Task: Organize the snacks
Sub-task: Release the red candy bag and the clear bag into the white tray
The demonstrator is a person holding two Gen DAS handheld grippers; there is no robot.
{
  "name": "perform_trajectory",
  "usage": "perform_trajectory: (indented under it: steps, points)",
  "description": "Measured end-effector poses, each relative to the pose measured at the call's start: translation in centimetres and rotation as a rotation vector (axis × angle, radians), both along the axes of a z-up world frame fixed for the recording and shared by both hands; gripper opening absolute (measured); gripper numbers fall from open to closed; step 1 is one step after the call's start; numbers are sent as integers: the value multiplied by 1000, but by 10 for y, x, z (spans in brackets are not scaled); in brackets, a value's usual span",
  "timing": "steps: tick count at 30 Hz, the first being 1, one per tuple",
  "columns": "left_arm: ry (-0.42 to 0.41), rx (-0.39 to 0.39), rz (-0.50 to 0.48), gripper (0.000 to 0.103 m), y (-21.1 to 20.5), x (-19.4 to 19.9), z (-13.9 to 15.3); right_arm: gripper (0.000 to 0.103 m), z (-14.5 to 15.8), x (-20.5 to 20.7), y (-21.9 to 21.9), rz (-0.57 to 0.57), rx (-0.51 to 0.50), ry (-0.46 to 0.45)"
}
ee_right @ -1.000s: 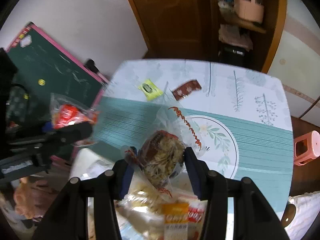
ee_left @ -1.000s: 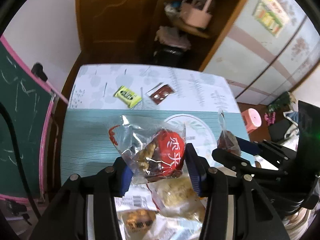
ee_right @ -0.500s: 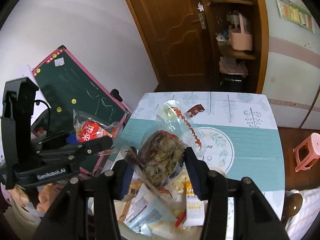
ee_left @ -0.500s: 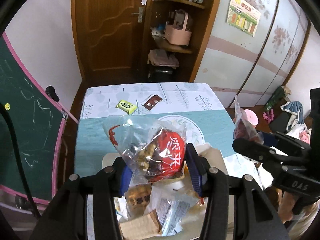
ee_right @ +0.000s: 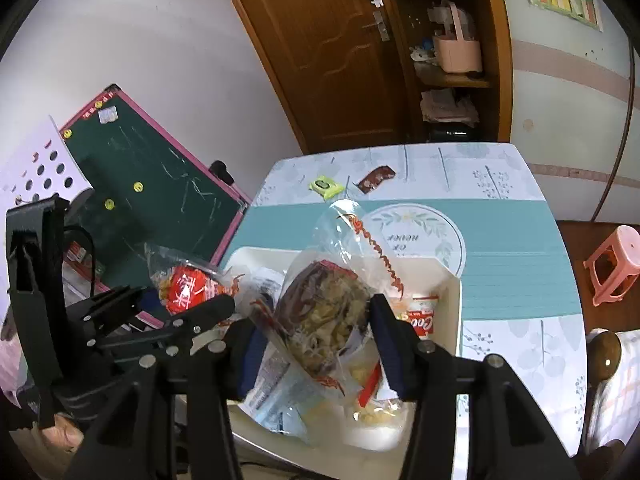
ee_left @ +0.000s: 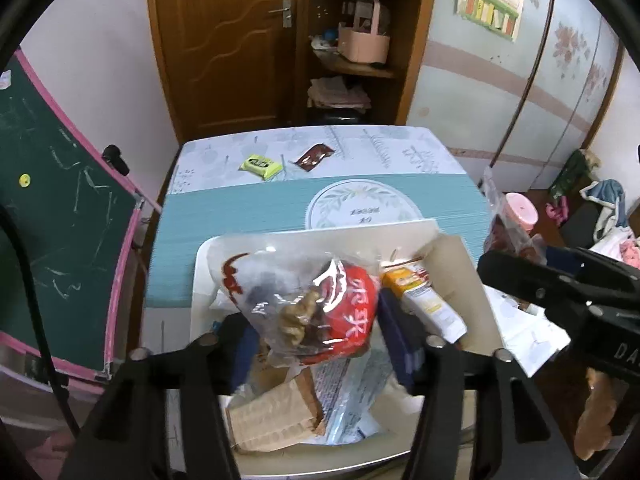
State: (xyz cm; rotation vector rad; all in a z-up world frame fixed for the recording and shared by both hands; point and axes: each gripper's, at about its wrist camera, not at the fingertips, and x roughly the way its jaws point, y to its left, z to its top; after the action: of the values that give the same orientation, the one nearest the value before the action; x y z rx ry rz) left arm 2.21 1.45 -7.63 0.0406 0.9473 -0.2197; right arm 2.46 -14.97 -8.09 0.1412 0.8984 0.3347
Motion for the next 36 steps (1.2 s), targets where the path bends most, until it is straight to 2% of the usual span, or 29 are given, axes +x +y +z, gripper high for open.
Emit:
perform_trajectory:
  steps: [3, 4, 9, 15, 20, 36]
  points:
    - [1, 6, 31, 86, 3, -4, -7, 53, -6, 0, -2, -22, 8, 13]
    - [7, 0, 39, 90, 4, -5, -10, 53, -8, 0, -3, -37, 8, 12]
    - [44, -12, 45, 90, 7, -3, -19, 58, -16, -4, -3, -60, 17, 23]
    - [50, -17, 58, 90, 7, 0, -21, 59, -12, -12, 7, -45, -39, -26]
    - [50, -11, 69, 90, 7, 0, -21, 60, -10, -15, 9, -36, -46, -46]
    - [42, 19, 67, 90, 4, 3, -26, 60, -22, -11, 11, -33, -60, -5]
